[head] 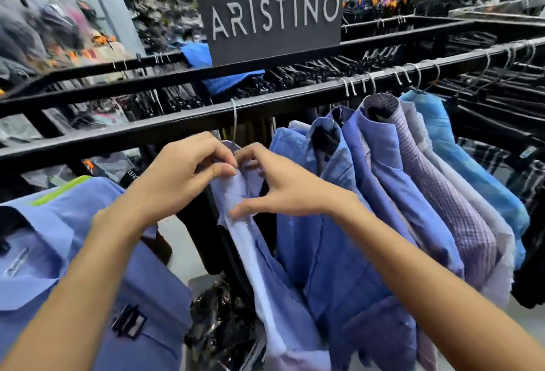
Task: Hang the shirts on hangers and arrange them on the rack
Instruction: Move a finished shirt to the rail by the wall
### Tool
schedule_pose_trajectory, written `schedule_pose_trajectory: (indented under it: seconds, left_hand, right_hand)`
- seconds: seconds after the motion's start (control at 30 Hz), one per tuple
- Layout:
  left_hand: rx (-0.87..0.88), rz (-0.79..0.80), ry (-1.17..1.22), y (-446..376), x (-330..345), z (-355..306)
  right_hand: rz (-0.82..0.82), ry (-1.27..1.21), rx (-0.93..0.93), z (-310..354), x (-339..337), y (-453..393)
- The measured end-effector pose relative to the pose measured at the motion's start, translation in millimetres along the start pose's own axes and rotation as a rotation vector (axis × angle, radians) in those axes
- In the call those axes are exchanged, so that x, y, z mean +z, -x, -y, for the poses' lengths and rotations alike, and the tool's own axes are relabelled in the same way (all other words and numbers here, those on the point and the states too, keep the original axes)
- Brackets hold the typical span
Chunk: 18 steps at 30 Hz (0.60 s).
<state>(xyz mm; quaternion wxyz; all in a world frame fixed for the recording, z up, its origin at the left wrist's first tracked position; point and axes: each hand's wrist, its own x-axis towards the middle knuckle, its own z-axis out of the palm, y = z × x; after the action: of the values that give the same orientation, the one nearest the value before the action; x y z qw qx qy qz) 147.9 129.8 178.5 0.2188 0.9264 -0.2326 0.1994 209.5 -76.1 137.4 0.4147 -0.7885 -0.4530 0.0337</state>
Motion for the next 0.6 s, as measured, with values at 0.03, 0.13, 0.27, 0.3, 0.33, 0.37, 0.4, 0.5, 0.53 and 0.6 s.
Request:
schedule_pose_trajectory:
  seconds: [0.03, 0.13, 0.27, 0.3, 0.33, 0.37, 0.4, 0.5, 0.53, 0.6]
  left_hand:
    - [0.02, -0.002, 0.001, 2.7, -4.8, -0.4]
    - [0.054, -0.033, 0.024, 10.3, -12.7, -2.7]
    - [0.04, -0.018, 0.045, 19.3, -16.1, 1.8]
    - [0.029, 0.008, 0.044, 21.6, -16.1, 4.2]
    - [0.01, 0.04, 0.034, 24.1, -15.8, 6.6]
    - [-0.008, 0.071, 0.006, 26.3, -15.3, 8.8]
    - [-0.016, 0.095, -0.044, 28.2, -14.2, 10.6]
    - [0.045, 0.059, -0.197, 31.0, -12.5, 8.1]
    - [0.069, 0.019, -0.213, 30.6, -12.5, 6.4]
    - [0.124, -0.078, -0.237, 28.6, -12.4, 4.1]
  right_hand:
    - [-0.002, -0.021, -0.02, 0.5, 0.8, -4.3]
    - [0.031, 0.044, -0.08, 9.4, -4.0, -14.5]
    - [0.107, 0.121, -0.137, 12.2, -9.0, -21.4]
    - [0.109, 0.139, -0.14, 10.1, -9.6, -20.3]
    - [0.103, 0.155, -0.138, 8.0, -10.1, -18.5]
    - [0.093, 0.169, -0.14, 7.2, -10.8, -15.7]
    - [0.08, 0.181, -0.148, 6.9, -11.8, -13.0]
    - [0.114, 0.219, -0.201, 13.1, -19.9, -7.8]
    - [0.152, 0.229, -0.213, 15.1, -24.2, -7.5]
    - [0.181, 0.265, -0.232, 17.2, -29.9, -6.7]
